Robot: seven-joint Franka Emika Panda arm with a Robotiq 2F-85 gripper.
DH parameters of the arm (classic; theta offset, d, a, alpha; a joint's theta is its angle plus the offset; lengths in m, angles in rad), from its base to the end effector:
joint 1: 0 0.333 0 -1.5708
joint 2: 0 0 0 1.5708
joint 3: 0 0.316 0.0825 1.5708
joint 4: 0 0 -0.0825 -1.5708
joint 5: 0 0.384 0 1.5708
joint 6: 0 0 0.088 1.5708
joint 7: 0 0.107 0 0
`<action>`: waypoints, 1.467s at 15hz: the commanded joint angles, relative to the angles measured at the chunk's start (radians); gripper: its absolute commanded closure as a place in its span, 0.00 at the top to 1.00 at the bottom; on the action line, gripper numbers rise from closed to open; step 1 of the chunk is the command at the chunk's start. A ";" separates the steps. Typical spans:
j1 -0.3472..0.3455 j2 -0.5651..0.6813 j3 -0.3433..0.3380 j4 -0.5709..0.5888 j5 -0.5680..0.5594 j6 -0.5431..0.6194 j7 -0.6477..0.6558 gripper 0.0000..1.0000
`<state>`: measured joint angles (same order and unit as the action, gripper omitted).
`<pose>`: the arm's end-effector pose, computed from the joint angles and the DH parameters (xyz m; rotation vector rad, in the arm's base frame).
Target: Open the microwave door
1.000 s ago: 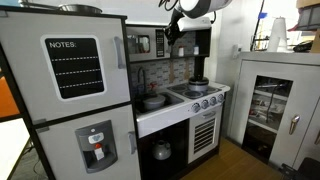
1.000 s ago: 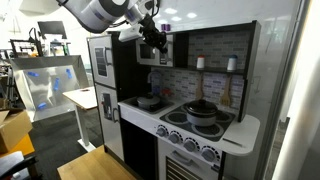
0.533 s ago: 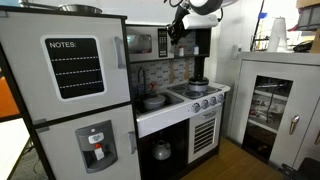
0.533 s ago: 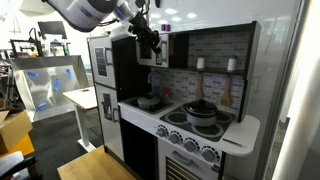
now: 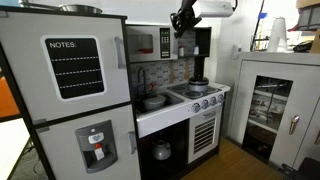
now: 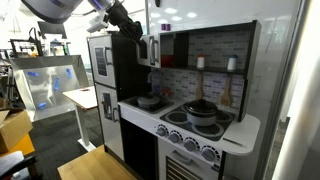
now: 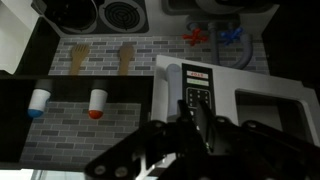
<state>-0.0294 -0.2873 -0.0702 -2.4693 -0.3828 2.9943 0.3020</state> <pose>0.4867 -0.0236 0.4929 2.7896 -0.0729 1.2068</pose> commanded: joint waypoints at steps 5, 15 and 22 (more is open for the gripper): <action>-0.005 -0.105 0.024 -0.087 0.003 -0.007 0.013 0.47; -0.019 -0.093 0.086 0.054 -0.012 -0.180 0.028 1.00; -0.092 0.086 0.246 0.448 -0.028 -0.482 0.118 1.00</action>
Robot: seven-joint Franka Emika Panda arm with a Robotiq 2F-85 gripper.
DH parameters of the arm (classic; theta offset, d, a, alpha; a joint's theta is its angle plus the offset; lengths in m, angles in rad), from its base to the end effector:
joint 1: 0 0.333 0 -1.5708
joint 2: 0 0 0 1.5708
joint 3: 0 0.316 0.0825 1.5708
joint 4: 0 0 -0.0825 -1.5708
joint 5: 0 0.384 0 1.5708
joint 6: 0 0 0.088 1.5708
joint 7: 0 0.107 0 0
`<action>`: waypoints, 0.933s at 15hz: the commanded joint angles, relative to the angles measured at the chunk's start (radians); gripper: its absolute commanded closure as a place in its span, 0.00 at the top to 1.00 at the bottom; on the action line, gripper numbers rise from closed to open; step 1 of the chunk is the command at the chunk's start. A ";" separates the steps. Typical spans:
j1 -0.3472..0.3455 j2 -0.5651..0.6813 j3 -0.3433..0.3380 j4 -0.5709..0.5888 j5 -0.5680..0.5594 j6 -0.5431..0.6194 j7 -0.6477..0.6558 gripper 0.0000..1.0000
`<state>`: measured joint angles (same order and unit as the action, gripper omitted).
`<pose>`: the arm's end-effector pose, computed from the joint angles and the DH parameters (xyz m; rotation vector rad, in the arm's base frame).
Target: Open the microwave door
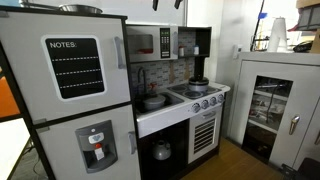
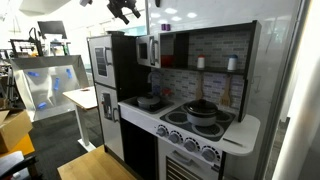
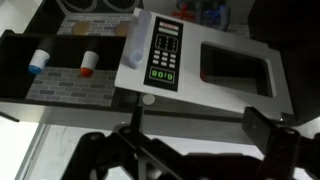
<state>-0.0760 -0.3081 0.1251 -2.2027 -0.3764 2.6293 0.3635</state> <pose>0.5089 0.0408 0.5915 2.7477 -0.0635 1.1162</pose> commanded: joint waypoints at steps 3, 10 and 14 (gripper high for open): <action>-0.028 0.245 0.043 0.406 -0.065 -0.267 0.126 1.00; 0.059 0.494 -0.080 0.742 -0.027 -0.507 0.187 1.00; 0.091 0.524 -0.120 0.814 -0.001 -0.588 0.183 1.00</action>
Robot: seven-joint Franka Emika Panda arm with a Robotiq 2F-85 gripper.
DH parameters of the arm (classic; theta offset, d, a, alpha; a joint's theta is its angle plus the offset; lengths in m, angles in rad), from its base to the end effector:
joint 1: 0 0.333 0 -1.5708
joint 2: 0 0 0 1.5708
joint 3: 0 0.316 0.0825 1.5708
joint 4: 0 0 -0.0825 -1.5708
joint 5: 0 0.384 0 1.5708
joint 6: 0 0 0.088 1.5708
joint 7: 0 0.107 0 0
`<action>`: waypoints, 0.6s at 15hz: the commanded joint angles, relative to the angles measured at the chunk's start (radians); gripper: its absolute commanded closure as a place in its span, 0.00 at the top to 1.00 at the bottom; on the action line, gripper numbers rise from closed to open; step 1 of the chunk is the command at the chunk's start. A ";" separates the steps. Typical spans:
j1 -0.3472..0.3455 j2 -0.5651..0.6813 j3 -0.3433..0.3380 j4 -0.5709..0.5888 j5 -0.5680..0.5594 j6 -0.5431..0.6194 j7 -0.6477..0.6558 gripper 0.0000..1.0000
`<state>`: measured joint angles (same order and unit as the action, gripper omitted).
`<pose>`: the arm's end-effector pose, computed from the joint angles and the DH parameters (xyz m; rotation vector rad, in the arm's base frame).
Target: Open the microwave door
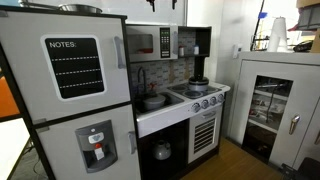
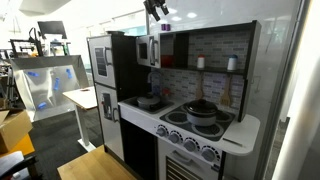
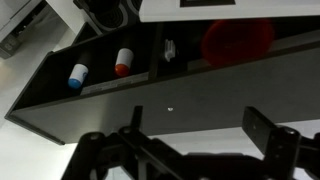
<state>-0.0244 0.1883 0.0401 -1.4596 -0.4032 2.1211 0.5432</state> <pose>0.6570 -0.0101 0.6291 2.7409 -0.5564 0.7981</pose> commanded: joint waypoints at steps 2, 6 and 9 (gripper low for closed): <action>0.052 0.010 -0.040 0.060 0.029 -0.097 0.003 1.00; 0.047 -0.027 -0.019 0.009 0.019 -0.108 0.012 1.00; 0.038 -0.038 -0.024 -0.024 0.025 -0.110 0.009 1.00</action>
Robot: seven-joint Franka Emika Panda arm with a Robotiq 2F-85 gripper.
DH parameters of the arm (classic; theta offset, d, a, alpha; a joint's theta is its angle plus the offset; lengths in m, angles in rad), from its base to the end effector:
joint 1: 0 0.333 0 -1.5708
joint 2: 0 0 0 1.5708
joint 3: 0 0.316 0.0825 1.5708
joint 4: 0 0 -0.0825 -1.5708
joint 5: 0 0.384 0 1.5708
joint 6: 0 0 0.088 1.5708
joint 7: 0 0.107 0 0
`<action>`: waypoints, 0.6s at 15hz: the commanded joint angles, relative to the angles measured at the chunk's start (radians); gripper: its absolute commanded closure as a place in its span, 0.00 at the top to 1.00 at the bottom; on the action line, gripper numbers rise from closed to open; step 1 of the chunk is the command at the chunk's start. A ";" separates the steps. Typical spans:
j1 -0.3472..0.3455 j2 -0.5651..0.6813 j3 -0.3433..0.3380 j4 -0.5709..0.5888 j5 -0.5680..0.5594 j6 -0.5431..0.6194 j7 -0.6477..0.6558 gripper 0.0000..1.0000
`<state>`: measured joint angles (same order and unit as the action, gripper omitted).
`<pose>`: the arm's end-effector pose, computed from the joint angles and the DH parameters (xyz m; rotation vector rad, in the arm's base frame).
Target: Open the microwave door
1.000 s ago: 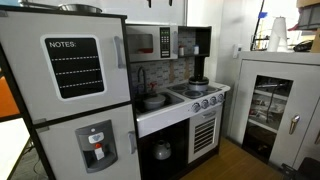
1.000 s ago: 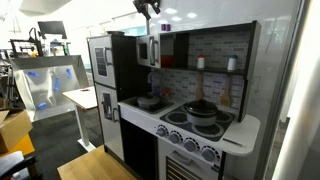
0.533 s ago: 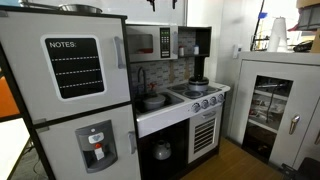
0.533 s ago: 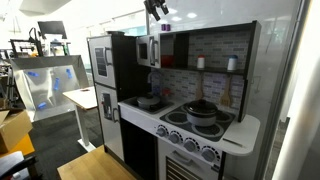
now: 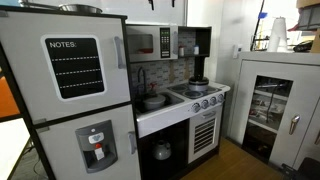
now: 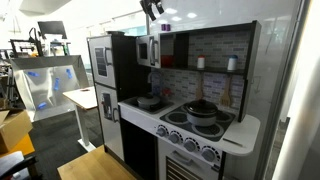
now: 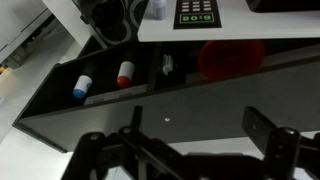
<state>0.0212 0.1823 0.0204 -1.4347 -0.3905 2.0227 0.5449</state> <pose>0.6495 0.0037 0.6342 2.7529 -0.5652 0.7099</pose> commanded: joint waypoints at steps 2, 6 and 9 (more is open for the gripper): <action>0.004 -0.034 -0.034 -0.071 0.022 -0.018 0.003 1.00; -0.002 -0.045 -0.060 -0.114 0.028 -0.027 0.003 1.00; -0.001 -0.058 -0.067 -0.141 0.027 -0.020 0.004 1.00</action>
<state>0.0152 0.1589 -0.0385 -1.5320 -0.3809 2.0012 0.5449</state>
